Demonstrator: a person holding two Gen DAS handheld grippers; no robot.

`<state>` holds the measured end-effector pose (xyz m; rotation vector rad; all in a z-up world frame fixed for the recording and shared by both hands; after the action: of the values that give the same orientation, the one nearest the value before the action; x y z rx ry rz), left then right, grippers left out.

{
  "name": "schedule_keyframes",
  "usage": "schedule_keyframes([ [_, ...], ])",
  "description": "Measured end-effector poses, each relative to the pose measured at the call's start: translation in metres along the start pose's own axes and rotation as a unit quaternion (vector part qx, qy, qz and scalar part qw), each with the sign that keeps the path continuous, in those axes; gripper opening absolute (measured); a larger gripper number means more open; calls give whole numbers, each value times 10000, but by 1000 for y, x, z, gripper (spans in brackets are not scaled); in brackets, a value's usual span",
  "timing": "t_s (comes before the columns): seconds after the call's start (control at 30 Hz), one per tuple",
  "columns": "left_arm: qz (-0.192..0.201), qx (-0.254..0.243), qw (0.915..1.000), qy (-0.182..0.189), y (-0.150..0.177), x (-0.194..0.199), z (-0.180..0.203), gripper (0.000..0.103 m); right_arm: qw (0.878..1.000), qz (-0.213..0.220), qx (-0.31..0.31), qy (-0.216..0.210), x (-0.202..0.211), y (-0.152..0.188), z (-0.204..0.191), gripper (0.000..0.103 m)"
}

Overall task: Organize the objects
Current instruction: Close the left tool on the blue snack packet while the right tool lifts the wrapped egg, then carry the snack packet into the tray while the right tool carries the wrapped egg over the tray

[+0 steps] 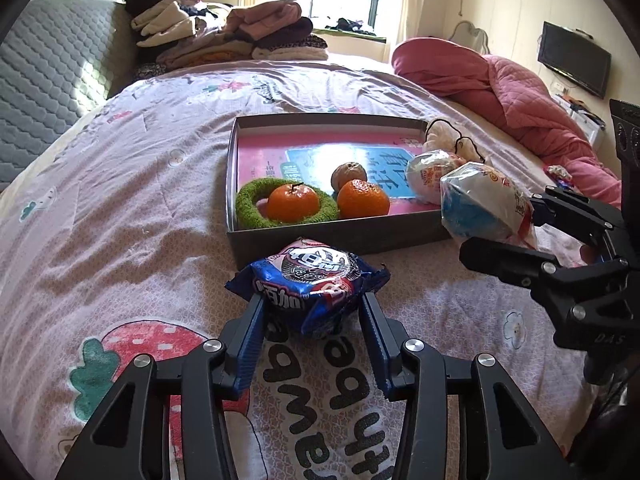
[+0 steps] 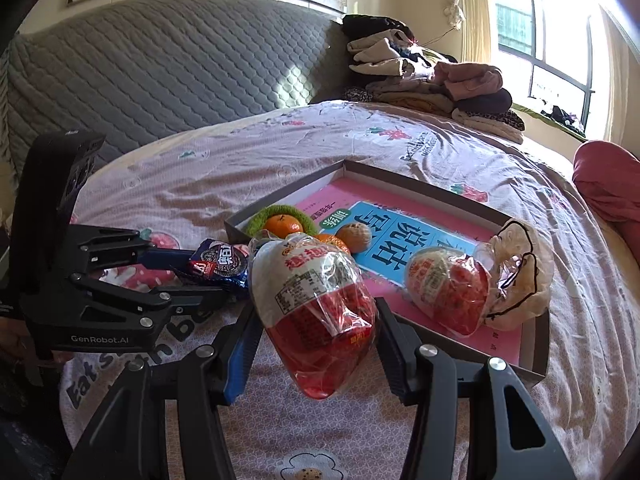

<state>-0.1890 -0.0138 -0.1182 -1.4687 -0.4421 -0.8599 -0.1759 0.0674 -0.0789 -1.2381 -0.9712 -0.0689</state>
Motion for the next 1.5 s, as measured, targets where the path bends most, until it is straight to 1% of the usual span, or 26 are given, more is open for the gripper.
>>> schedule_keyframes([
  [0.37, 121, 95, 9999, 4, -4, 6, -1, 45, 9998, 132, -126, -44, 11, -5, 3, 54],
  [0.63, 242, -20, 9997, -24, -7, 11, 2, 43, 9997, 153, -194, -79, 12, -6, 4, 54],
  [0.77, 313, 24, 9995, 3, -12, 16, 2, 41, 9995, 204, -219, -106, 16, -9, 4, 54],
  [0.8, 336, 25, 9994, -7, -14, 17, 3, 37, 9994, 219, -229, -115, 17, -10, 5, 54],
  [0.87, 390, 35, 9992, -25, -19, 19, 2, 32, 9993, 265, -261, -104, 19, -12, 7, 54],
  [0.93, 425, 42, 9991, 6, -24, 20, 3, 30, 9991, 302, -289, -89, 21, -14, 9, 54],
  [1.03, 438, -26, 9990, -84, -32, 16, 5, 25, 9989, 336, -328, -81, 24, -15, 11, 54],
  [1.07, 464, -33, 9989, -95, -36, 15, 6, 16, 9988, 339, -332, -83, 24, -16, 12, 54],
  [1.1, 461, -8, 9989, -42, -37, 13, 6, 10, 9988, 343, -330, -80, 25, -16, 12, 54],
  [1.17, 463, 29, 9989, 1, -40, 12, 7, 10, 9988, 357, -326, -67, 26, -17, 13, 54],
  [1.27, 484, -64, 9988, -33, -42, 11, 9, 9, 9986, 382, -354, -69, 28, -18, 14, 54],
  [1.5, 495, -169, 9986, 19, -45, 10, 16, 5, 9981, 449, -409, -80, 33, -20, 17, 54],
])
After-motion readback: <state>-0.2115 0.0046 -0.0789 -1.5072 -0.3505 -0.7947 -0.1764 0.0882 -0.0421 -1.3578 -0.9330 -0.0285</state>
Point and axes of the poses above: each gripper's, at about its wrist camera, not at the fingertips, and x roughly against the way its jaws point, z to its right, y to its underside, the point moved 10 cm from there along -x, roughly the way its jaws point, and after that the axes turned 1 degree about -z, right-handed, at the moved point
